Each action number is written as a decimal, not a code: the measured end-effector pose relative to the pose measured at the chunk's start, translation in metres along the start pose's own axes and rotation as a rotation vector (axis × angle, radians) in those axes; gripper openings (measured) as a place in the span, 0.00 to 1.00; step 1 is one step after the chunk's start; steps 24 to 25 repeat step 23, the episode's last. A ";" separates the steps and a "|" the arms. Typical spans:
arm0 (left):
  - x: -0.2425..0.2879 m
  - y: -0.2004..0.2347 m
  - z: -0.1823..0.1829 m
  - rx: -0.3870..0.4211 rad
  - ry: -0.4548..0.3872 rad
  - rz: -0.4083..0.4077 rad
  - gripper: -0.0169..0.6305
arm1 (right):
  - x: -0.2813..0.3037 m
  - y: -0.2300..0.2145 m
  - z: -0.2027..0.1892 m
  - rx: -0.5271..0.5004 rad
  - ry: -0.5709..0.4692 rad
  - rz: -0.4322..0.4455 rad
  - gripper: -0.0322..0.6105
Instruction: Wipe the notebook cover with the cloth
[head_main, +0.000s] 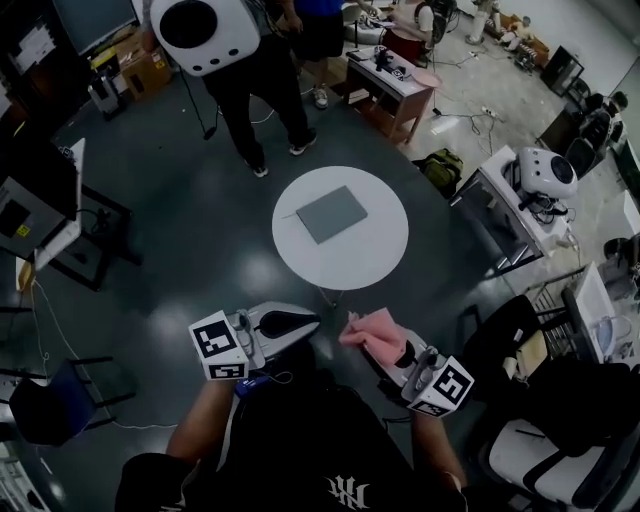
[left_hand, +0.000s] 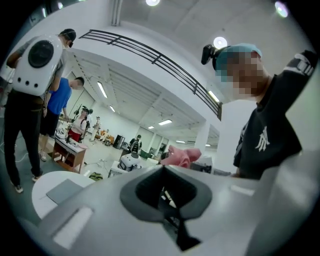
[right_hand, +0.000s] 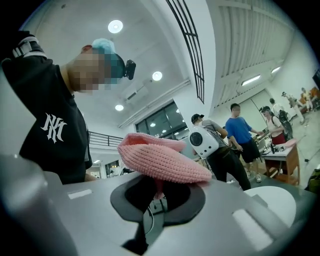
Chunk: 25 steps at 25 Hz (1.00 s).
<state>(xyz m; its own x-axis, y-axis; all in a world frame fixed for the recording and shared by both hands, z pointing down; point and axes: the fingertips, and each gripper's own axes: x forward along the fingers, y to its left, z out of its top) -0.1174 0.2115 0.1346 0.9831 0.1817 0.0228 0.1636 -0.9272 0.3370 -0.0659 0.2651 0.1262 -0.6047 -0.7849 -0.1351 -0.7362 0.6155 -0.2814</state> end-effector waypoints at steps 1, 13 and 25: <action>0.003 -0.006 -0.006 -0.003 0.015 -0.002 0.03 | -0.007 0.005 -0.001 -0.002 0.002 -0.004 0.09; 0.006 -0.051 -0.021 0.012 0.050 -0.024 0.03 | -0.034 0.051 -0.008 -0.024 0.022 0.000 0.09; -0.010 -0.064 -0.025 0.016 0.040 -0.015 0.03 | -0.027 0.074 -0.006 -0.042 0.009 0.009 0.09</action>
